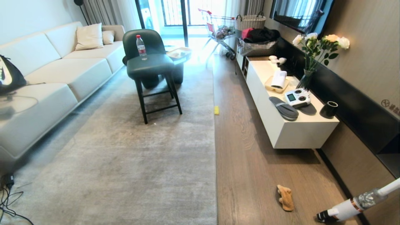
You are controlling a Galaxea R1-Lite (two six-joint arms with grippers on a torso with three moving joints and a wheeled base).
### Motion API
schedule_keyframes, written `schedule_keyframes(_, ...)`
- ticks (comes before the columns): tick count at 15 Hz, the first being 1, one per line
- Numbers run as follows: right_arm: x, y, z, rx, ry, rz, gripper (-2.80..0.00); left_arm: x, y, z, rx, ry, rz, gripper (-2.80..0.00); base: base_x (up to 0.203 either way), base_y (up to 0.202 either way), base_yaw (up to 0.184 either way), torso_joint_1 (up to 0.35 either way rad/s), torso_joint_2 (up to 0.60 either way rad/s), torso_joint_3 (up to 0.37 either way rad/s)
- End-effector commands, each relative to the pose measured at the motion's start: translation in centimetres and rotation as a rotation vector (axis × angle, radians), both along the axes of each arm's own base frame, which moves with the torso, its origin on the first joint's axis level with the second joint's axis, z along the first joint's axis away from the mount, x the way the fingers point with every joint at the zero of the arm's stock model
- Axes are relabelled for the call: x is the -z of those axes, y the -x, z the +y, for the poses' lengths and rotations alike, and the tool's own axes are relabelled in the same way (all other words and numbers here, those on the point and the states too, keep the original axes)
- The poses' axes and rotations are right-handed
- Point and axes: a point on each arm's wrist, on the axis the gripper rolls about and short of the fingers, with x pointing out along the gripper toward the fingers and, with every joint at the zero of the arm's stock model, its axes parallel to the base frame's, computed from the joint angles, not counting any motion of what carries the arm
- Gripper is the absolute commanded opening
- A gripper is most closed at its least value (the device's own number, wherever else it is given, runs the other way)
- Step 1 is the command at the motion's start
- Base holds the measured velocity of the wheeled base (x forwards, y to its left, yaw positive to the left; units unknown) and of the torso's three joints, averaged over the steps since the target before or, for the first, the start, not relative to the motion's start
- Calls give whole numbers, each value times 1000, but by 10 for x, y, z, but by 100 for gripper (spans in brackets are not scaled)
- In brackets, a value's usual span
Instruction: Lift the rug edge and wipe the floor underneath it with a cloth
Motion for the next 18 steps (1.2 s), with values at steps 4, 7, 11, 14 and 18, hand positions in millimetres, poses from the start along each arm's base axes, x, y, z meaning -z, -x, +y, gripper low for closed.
schedule_keyframes(4, 0, 0, 0, -1, 1, -1, -280, 0, 0, 0, -1, 0, 1, -280, 0, 0, 0, 162, -503, -353)
schedule_keyframes(7, 0, 0, 0, -1, 1, -2, -280, 0, 0, 0, 0, 0, 1, -280, 0, 0, 0, 180, -525, -352)
schedule_keyframes(11, 0, 0, 0, -1, 4, -1, -280, 0, 0, 0, 0, 0, 1, -280, 0, 0, 0, 209, -564, -355)
schedule_keyframes(14, 0, 0, 0, -1, 4, -2, -280, 0, 0, 0, 0, 0, 1, -280, 0, 0, 0, 238, -606, -367)
schedule_keyframes(18, 0, 0, 0, -1, 4, -1, -280, 0, 0, 0, 0, 0, 1, -280, 0, 0, 0, 212, -503, -294)
